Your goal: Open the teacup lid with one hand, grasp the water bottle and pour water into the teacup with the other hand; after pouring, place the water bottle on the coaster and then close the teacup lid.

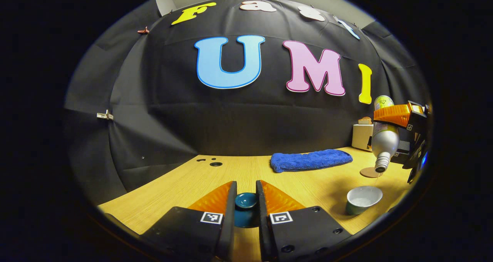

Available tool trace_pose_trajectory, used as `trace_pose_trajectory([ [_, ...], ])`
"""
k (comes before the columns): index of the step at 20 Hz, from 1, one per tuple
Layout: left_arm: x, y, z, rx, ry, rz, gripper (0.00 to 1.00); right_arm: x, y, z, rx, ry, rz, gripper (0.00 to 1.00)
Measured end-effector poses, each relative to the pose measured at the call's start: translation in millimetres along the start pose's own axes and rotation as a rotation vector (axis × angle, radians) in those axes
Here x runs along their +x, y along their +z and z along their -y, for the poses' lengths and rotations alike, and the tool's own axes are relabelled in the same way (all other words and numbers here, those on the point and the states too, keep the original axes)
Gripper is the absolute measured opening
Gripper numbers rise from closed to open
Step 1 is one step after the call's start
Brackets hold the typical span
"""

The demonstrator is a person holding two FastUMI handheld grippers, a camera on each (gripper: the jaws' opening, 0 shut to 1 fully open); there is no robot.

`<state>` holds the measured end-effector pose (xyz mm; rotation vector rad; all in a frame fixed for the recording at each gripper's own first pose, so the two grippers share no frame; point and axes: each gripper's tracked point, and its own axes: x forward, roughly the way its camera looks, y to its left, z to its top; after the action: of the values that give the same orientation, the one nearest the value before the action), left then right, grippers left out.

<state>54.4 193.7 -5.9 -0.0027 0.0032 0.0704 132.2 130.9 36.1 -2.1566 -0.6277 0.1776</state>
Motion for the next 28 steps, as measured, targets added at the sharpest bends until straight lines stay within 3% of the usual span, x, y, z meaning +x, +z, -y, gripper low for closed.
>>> trace_pose_trajectory([
  [6, 0.3, 0.1, 0.5, 0.0, 0.0, 0.0, 0.3, -3.2, -0.2, -8.3, 0.025, 0.002, -0.024, 0.74],
  [11, 0.2, 1.1, -0.9, 0.001, 0.007, 0.0, 0.3, -8.7, -10.9, -11.2, 0.147, -0.002, -0.086, 0.74],
  [14, -0.3, 0.2, -1.2, 0.001, 0.007, 0.0, 0.3, -19.3, -21.1, -19.0, 0.333, 0.012, -0.163, 0.75],
  [21, -1.2, 1.0, -1.2, 0.001, 0.01, 0.002, 0.3, -55.8, -59.1, -47.8, 0.907, 0.056, -0.382, 0.75],
  [24, 0.4, -0.3, -0.5, 0.001, 0.011, 0.002, 0.3, -74.2, -81.4, -57.3, 1.072, 0.038, -0.465, 0.75],
  [28, -0.1, -0.1, 0.1, 0.001, 0.009, 0.002, 0.3, -84.5, -93.7, -52.6, 1.277, 0.0, -0.478, 0.75],
])
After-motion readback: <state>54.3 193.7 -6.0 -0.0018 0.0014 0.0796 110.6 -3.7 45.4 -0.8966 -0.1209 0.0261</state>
